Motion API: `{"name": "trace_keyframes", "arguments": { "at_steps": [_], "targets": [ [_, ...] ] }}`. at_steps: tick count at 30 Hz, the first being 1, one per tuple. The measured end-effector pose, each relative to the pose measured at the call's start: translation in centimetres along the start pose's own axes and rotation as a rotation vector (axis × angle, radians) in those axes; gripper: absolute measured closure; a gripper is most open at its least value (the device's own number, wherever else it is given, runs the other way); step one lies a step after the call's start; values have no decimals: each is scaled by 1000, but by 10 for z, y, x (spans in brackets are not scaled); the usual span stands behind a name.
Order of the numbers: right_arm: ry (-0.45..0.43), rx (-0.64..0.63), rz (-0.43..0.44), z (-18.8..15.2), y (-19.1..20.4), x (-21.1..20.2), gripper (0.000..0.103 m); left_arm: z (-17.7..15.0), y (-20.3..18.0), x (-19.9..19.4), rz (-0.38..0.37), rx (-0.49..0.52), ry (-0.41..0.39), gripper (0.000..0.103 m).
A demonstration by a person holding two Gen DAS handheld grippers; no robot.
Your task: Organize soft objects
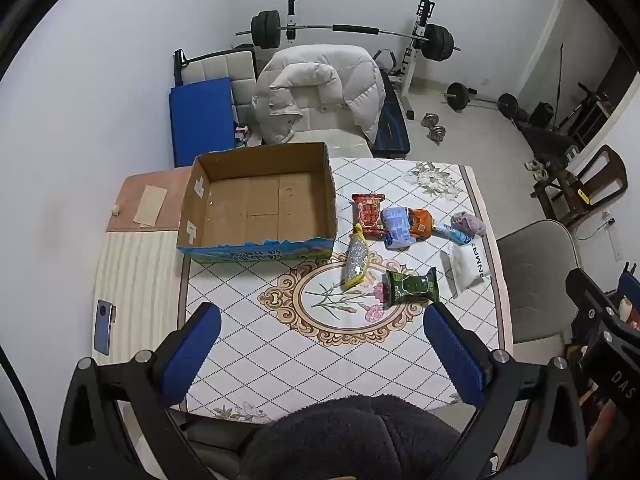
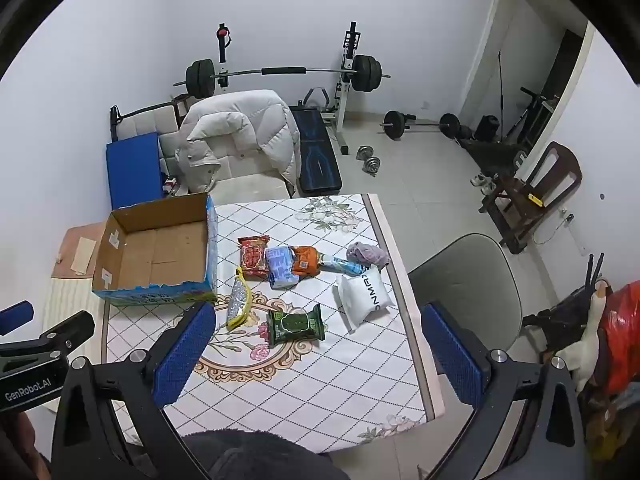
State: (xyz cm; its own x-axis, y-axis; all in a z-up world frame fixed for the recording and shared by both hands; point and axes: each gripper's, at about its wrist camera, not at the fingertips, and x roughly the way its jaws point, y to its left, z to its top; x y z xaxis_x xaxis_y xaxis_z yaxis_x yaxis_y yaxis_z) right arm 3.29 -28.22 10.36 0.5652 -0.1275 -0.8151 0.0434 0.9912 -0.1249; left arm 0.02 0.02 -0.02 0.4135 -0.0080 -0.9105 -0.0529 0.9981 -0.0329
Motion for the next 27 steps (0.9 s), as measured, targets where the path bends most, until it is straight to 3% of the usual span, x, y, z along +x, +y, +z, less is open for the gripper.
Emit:
{"name": "trace_keyframes", "arguments": {
  "at_steps": [10,27],
  "targets": [
    [4,4,6,1,-2,1,0,-8,0,-1,2,11,-21,0],
    [-6,4,10,3,-10,0,0,10,-8,-7,10,14,-19,0]
  ]
}}
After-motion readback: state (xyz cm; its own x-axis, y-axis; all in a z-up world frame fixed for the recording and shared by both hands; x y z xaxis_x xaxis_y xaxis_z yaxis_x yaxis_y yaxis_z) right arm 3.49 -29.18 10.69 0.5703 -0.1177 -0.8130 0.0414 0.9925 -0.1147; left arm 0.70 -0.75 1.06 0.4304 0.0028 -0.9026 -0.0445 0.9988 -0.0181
